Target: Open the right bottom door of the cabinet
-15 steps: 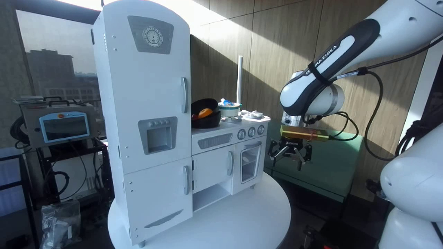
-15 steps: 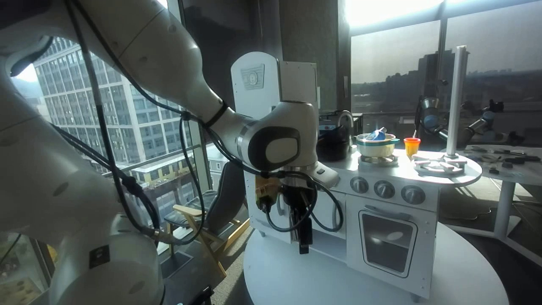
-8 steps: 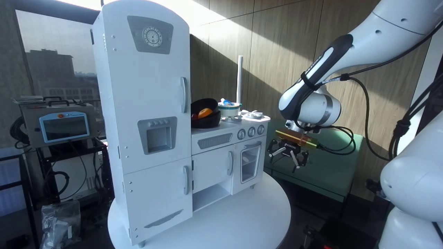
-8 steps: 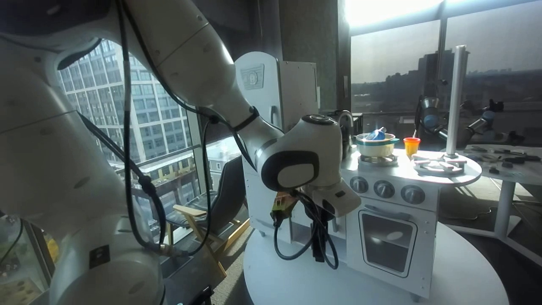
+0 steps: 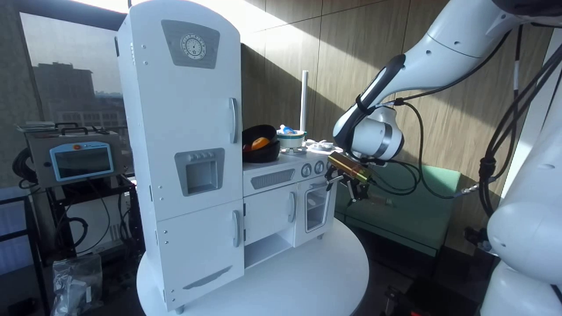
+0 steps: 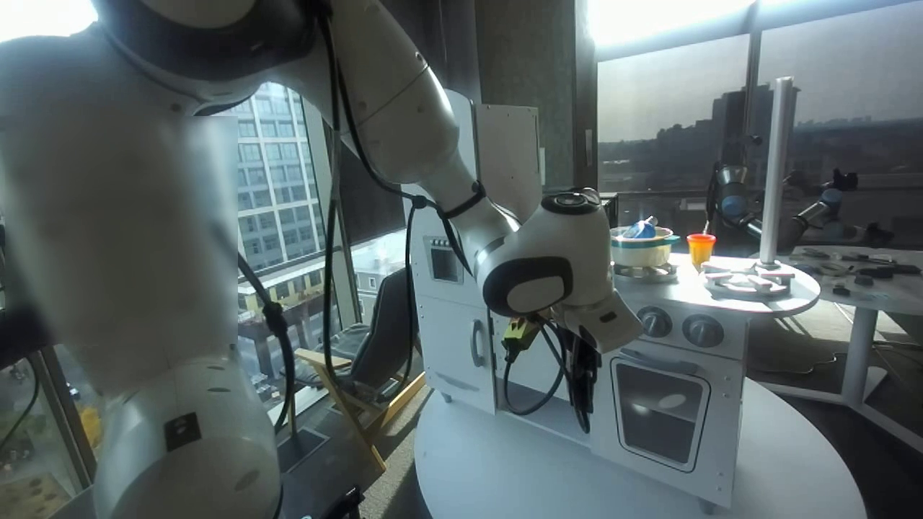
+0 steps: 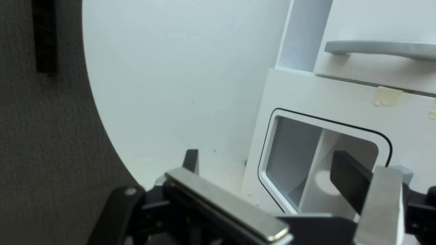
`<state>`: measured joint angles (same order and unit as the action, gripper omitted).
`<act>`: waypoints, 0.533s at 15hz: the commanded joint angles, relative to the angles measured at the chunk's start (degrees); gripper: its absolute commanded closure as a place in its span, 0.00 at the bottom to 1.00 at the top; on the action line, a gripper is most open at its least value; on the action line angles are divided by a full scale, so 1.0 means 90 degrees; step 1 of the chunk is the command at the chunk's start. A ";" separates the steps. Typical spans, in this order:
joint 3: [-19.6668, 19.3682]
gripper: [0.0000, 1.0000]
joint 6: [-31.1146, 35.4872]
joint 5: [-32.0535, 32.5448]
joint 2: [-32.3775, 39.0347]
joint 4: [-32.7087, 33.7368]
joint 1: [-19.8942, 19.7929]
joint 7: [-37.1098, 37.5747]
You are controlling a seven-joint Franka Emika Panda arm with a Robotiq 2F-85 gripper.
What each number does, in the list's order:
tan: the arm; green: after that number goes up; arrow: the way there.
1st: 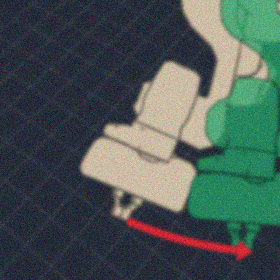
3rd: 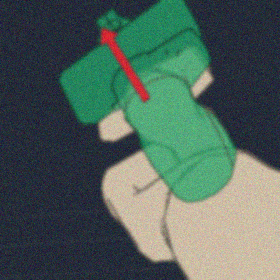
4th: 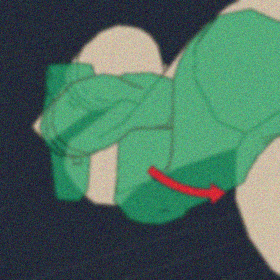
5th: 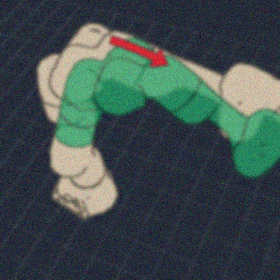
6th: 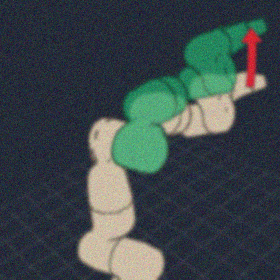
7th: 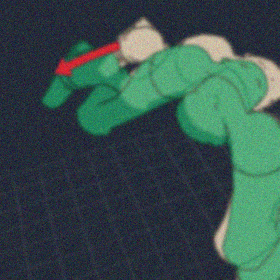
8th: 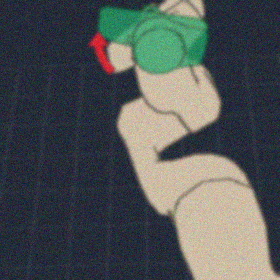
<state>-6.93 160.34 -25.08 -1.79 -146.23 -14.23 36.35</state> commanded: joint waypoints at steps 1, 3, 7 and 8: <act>-0.0195 0.00 0.0334 -0.0068 0.0720 0.0828 0.0123 0.0250; -0.0266 0.00 0.0478 -0.0187 0.0964 0.1091 0.0104 0.0123; -0.0003 0.00 0.0796 -0.0844 0.1288 0.1499 -0.0120 -0.0296; 0.0068 0.00 0.0804 -0.1065 0.1337 0.1582 -0.0146 -0.0410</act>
<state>-8.09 165.68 -29.82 8.02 -135.37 -14.66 35.73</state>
